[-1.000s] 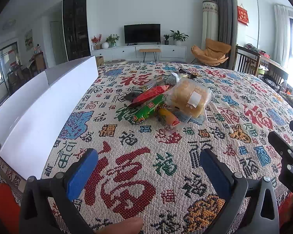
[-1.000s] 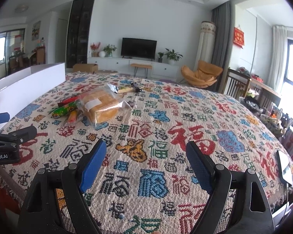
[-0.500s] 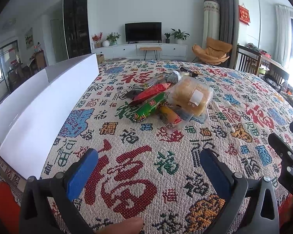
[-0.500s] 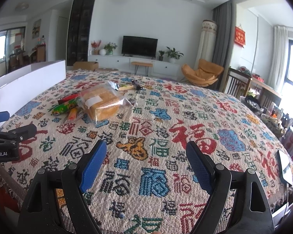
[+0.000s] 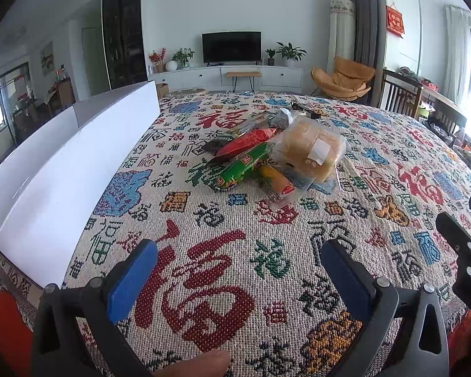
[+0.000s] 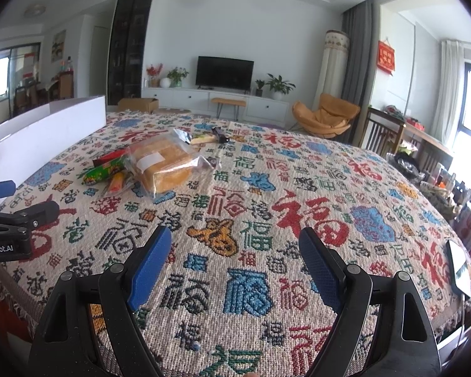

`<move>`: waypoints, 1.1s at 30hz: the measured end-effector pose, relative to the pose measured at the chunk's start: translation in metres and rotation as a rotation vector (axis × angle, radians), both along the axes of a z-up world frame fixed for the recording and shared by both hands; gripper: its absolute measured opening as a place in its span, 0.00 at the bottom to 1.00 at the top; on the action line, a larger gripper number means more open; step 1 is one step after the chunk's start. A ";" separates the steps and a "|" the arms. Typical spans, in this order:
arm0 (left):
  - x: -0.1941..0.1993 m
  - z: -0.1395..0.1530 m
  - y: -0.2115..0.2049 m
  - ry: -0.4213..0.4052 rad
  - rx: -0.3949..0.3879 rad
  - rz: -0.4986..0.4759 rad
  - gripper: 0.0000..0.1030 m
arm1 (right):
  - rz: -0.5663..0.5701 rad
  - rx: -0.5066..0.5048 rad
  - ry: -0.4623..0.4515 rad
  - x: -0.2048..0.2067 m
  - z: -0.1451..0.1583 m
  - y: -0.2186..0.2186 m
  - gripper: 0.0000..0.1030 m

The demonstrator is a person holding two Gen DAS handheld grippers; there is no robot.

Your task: Organize snacks

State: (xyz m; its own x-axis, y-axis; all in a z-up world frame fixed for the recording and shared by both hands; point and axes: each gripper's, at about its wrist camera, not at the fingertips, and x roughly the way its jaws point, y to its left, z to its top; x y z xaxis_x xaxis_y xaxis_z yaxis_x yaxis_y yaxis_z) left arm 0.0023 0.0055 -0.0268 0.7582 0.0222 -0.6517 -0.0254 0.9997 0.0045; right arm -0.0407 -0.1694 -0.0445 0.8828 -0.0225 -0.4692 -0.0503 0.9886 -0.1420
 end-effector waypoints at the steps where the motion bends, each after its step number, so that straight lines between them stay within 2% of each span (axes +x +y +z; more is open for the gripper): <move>1: 0.002 -0.002 0.001 0.013 -0.006 0.005 1.00 | 0.000 0.001 -0.001 0.000 0.000 -0.001 0.83; 5: 0.009 -0.010 0.011 0.070 -0.024 0.033 1.00 | -0.004 0.010 0.011 0.001 -0.002 -0.004 0.83; 9: 0.019 -0.024 0.021 0.154 -0.029 0.042 1.00 | 0.004 0.017 0.061 0.008 -0.006 -0.007 0.83; 12: 0.026 -0.034 0.030 0.218 -0.048 0.042 1.00 | 0.047 0.039 0.141 0.023 -0.009 -0.006 0.83; 14: 0.032 -0.039 0.034 0.251 -0.045 0.034 1.00 | 0.091 0.043 0.232 0.043 -0.015 -0.004 0.83; 17: 0.048 -0.045 0.040 0.302 -0.028 0.021 1.00 | 0.140 0.006 0.322 0.077 -0.024 0.000 0.83; 22: 0.079 -0.045 0.044 0.333 -0.004 -0.033 1.00 | 0.138 -0.086 0.383 0.137 -0.042 -0.007 0.83; 28: 0.116 -0.044 0.048 0.345 -0.007 -0.086 1.00 | 0.105 0.000 0.381 0.157 -0.045 -0.031 0.83; 31: 0.125 -0.045 0.051 0.307 -0.009 -0.074 1.00 | 0.108 0.027 0.395 0.157 -0.045 -0.035 0.84; 33: 0.129 -0.046 0.053 0.282 -0.013 -0.059 1.00 | 0.092 0.047 0.409 0.161 -0.047 -0.039 0.90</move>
State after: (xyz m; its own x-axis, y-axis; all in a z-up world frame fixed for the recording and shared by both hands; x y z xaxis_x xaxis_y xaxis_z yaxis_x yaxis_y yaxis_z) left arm 0.1317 0.0581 -0.0726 0.5467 -0.0261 -0.8370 0.0331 0.9994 -0.0096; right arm 0.1205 -0.2085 -0.0912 0.6206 0.0779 -0.7802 -0.1818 0.9822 -0.0466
